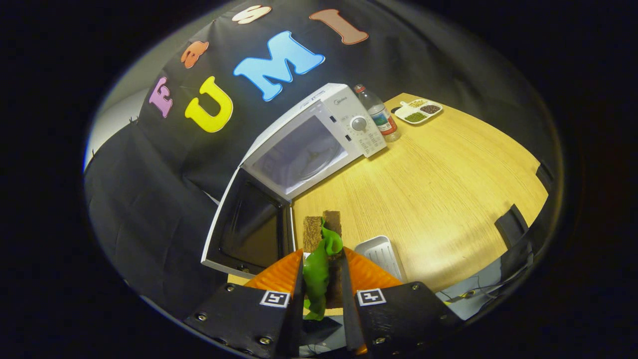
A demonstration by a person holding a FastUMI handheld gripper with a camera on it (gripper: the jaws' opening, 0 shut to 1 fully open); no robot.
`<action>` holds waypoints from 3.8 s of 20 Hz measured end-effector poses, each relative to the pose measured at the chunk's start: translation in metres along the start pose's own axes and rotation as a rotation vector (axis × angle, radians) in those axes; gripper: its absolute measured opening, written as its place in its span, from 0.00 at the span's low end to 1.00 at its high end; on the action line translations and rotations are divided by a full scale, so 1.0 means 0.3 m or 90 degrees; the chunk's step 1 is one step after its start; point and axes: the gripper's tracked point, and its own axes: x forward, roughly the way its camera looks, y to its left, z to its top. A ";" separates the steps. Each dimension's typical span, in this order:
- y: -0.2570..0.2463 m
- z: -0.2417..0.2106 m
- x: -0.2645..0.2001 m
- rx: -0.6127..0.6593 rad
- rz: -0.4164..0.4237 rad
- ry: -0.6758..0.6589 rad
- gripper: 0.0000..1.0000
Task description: Open the microwave, put the food inside, and close the microwave door.
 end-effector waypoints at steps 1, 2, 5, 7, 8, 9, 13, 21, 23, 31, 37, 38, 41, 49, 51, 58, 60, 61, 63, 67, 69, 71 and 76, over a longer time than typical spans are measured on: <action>0.022 0.010 0.021 -0.001 0.006 -0.006 0.35; 0.038 0.026 0.047 -0.003 0.009 -0.012 0.34; 0.089 0.081 0.131 -0.004 0.026 -0.036 0.35; 0.133 0.123 0.189 0.002 0.047 -0.053 0.35; 0.152 0.147 0.221 0.006 0.054 -0.060 0.34; 0.170 0.166 0.255 0.009 0.061 -0.068 0.34; 0.214 0.265 0.377 0.022 0.080 -0.094 0.34; 0.221 0.359 0.594 0.062 0.078 -0.145 0.34; 0.233 0.379 0.649 0.084 0.087 -0.161 0.34; 0.177 0.473 0.865 0.134 0.058 -0.211 0.34; 0.144 0.516 1.032 0.171 0.050 -0.227 0.34; 0.143 0.522 1.058 0.177 0.051 -0.229 0.34; 0.140 0.534 1.120 0.177 0.053 -0.230 0.34; 0.030 0.515 1.191 0.096 -0.049 -0.221 0.54; 0.001 0.506 1.182 0.057 -0.077 -0.213 0.69; -0.015 0.560 1.020 -0.062 -0.137 -0.256 0.97; 0.010 0.557 0.946 -0.096 -0.133 -0.265 0.97; 0.022 0.552 0.905 -0.117 -0.135 -0.272 0.97; 0.052 0.538 0.813 -0.158 -0.134 -0.283 0.97; 0.123 0.482 0.641 -0.218 -0.122 -0.301 0.97; 0.159 0.444 0.565 -0.246 -0.119 -0.308 0.97; 0.213 0.399 0.499 -0.264 -0.105 -0.310 0.97; 0.392 0.285 0.350 -0.304 -0.047 -0.322 0.97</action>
